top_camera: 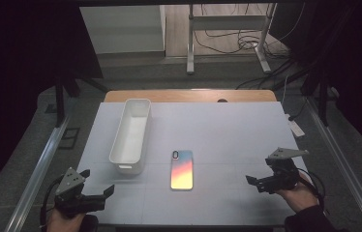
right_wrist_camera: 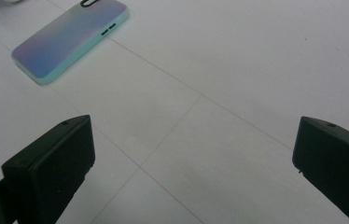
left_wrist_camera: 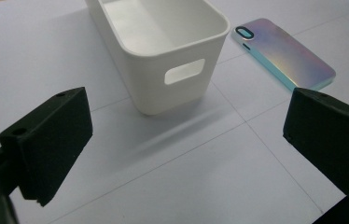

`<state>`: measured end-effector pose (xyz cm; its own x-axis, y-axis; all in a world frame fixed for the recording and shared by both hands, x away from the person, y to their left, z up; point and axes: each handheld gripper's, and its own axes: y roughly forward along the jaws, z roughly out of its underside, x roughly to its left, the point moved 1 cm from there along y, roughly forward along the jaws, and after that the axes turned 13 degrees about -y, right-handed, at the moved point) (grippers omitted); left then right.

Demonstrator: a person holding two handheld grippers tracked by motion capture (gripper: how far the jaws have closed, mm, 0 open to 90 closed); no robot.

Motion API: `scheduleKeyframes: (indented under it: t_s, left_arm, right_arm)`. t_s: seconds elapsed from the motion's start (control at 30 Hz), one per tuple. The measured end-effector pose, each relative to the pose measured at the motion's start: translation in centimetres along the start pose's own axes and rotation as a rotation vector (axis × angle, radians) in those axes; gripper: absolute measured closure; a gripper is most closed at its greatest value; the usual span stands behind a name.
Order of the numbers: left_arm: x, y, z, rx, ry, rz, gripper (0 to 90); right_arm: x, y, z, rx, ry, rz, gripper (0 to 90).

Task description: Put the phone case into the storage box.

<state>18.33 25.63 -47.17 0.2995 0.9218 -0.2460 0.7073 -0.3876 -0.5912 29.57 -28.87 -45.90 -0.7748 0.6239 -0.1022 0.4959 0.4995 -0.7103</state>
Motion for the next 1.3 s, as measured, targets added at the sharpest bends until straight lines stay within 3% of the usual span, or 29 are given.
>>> scheduleKeyframes:
  t_s: [0.4, 1.3]
  left_arm:
    - [0.0, 0.0, 0.0, 0.000, -0.002, 0.000, 1.8]
    - [0.0, 0.0, 0.0, 0.003, 0.003, 0.001, 1.8]
  right_arm:
    - [0.4, 1.2, -1.1, 0.025, -0.027, -0.016, 0.0]
    - [2.9, 4.8, -4.1, 0.070, -0.119, -0.117, 0.0]
